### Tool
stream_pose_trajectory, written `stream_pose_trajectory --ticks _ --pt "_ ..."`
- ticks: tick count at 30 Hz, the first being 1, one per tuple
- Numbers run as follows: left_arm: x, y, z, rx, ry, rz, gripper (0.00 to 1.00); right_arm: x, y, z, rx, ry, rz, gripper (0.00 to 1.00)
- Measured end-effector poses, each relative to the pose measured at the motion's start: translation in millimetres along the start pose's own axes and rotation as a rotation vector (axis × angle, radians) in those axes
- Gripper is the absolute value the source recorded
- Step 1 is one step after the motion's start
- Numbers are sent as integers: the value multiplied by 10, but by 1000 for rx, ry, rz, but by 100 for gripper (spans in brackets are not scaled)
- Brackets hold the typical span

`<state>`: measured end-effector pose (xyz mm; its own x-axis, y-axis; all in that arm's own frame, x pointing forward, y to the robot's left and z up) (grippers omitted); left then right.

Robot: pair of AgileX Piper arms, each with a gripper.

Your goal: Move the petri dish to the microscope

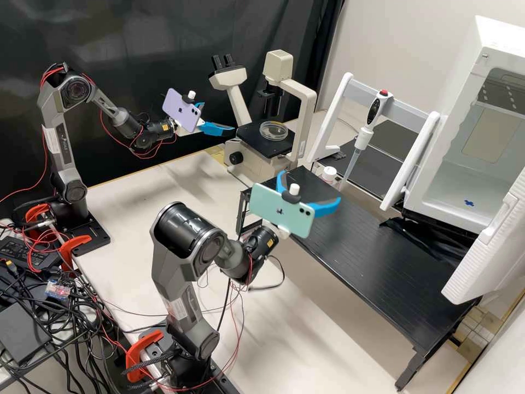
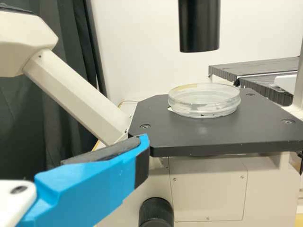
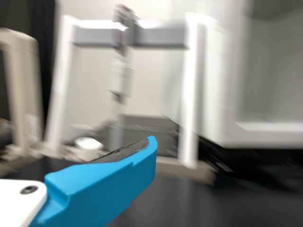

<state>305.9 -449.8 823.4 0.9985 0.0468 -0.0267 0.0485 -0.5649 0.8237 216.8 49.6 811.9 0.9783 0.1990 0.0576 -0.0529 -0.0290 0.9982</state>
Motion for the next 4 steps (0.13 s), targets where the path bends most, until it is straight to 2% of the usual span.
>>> stream_pose_trajectory --ticks 2,4 --pt "0 0 0 0 0 0 100 -59 39 92 15 -54 27 100" --pt "0 0 0 0 0 0 100 -104 90 173 45 -94 53 100"
